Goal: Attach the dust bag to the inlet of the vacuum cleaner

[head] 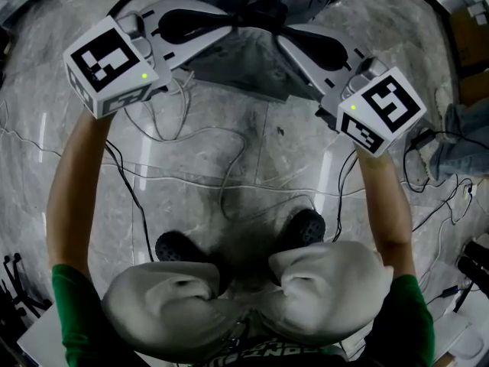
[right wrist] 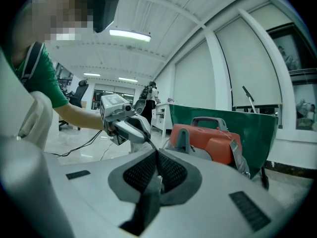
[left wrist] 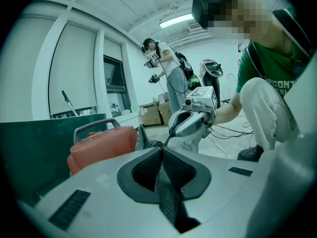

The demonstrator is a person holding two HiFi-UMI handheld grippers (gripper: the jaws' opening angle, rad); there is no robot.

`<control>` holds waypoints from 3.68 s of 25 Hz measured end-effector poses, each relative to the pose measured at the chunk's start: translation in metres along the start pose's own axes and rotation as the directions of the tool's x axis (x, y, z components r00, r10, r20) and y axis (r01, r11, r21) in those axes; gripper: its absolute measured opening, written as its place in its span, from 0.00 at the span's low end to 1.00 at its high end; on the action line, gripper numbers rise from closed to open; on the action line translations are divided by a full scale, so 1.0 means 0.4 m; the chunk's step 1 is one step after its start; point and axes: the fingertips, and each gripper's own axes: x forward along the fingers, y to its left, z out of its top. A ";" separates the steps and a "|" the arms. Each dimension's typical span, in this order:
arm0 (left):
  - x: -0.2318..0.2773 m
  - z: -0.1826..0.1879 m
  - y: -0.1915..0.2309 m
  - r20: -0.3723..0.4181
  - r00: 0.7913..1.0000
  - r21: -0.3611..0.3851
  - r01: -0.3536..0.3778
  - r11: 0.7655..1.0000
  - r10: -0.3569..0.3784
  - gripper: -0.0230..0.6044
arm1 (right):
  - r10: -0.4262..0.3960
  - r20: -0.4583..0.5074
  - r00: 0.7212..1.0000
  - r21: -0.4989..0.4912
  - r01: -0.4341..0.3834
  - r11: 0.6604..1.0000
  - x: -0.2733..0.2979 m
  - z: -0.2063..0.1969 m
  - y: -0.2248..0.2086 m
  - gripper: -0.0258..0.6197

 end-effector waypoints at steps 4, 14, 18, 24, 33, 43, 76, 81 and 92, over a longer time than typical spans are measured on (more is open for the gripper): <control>0.016 0.000 0.001 -0.005 1.000 0.030 0.016 0.999 -0.016 0.07 | -0.009 0.014 1.000 0.025 0.009 1.000 -0.008 -0.011 -0.008 0.07; 0.020 -0.019 0.041 0.021 1.000 -0.045 -0.016 0.999 0.017 0.08 | -0.009 -0.002 1.000 0.020 0.009 1.000 0.024 -0.002 -0.052 0.08; 0.040 -0.017 0.058 -0.001 1.000 -0.017 -0.014 1.000 0.014 0.09 | -0.035 0.000 0.999 0.035 0.035 0.999 0.019 -0.006 -0.067 0.08; 0.060 -0.019 0.079 -0.007 1.000 -0.002 -0.024 1.000 0.024 0.09 | -0.040 0.003 0.999 0.045 0.040 0.998 0.022 -0.011 -0.091 0.08; 0.068 -0.024 0.084 0.014 0.999 0.003 -0.031 1.000 0.030 0.09 | -0.025 0.014 1.000 0.072 0.024 0.997 0.025 -0.017 -0.098 0.08; 0.058 -0.024 0.077 0.045 0.996 0.016 -0.072 0.997 0.071 0.09 | -0.062 0.038 0.997 0.051 0.060 0.997 0.019 -0.015 -0.090 0.08; -0.111 0.191 0.205 0.201 0.961 -0.094 -0.172 0.980 0.188 0.04 | -0.113 0.059 0.992 -0.058 0.116 0.992 0.006 0.262 -0.130 0.05; -0.168 0.267 0.247 0.150 0.969 -0.228 -0.162 0.960 0.199 0.04 | -0.093 -0.002 0.996 0.026 0.093 0.995 0.000 0.369 -0.136 0.05; -0.441 0.693 0.256 0.063 0.966 -0.448 -0.198 0.872 0.251 0.04 | -0.076 -0.159 0.984 0.246 0.114 0.962 -0.171 0.814 -0.095 0.05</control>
